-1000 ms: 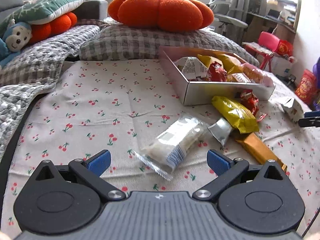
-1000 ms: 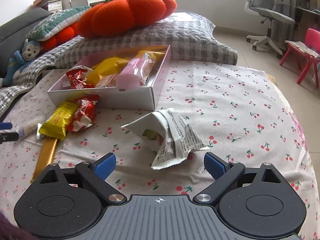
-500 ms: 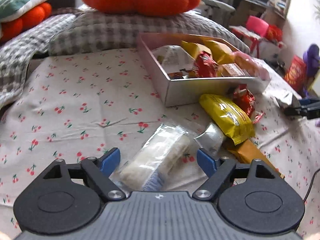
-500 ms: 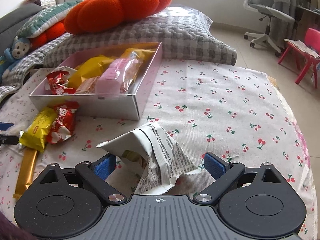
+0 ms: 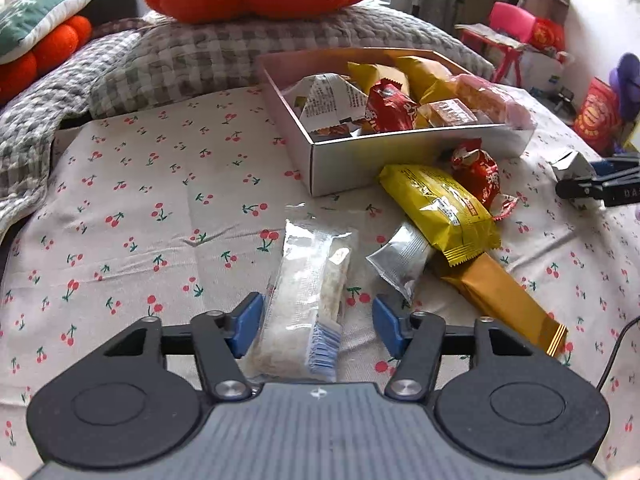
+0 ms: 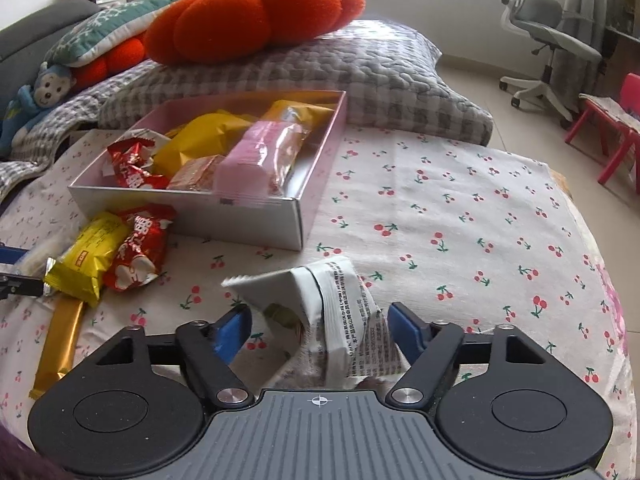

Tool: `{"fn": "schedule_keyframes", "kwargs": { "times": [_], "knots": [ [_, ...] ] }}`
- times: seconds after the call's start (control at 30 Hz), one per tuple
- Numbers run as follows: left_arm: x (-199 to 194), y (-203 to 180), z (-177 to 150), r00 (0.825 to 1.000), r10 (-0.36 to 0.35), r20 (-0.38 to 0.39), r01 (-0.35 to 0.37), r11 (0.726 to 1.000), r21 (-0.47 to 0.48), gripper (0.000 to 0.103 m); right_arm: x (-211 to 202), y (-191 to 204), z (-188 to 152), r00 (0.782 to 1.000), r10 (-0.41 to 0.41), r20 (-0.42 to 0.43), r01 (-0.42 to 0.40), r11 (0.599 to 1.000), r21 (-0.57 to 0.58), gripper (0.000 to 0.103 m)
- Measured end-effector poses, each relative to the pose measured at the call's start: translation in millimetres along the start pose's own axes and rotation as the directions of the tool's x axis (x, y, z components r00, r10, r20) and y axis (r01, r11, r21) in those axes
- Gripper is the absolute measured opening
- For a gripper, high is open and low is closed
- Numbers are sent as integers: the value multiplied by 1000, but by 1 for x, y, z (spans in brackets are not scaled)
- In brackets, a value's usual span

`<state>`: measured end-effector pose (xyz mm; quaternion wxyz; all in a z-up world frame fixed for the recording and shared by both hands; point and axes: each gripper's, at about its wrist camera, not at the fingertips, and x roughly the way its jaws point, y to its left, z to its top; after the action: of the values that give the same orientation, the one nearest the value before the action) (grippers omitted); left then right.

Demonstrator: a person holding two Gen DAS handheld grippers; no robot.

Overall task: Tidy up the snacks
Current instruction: 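Grasp the clear white packet with the left tool while the right tool grasps the crumpled white paper packet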

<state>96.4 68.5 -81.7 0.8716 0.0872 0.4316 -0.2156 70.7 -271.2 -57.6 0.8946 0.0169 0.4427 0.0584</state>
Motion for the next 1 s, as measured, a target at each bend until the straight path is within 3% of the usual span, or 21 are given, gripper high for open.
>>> {"fn": "schedule_keyframes", "kwargs": {
  "times": [0.2, 0.4, 0.6, 1.0],
  "knots": [
    [-1, -8, 4, 999, 37, -23, -38, 999, -29, 39, -2, 6, 3, 1000, 12, -13, -12, 1000, 13, 59],
    [-2, -11, 6, 998, 53, -42, -57, 993, -104, 32, -6, 13, 6, 999, 16, -30, -16, 1000, 21, 48],
    [-7, -15, 7, 997, 58, -53, -68, 974, -216, 28, -11, 20, 8, 998, -14, -62, 17, 999, 46, 45],
    [-33, -10, 14, 999, 14, -39, -26, 944, -328, 27, -34, 40, 19, 995, 45, -90, -34, 992, 118, 45]
  ]
}}
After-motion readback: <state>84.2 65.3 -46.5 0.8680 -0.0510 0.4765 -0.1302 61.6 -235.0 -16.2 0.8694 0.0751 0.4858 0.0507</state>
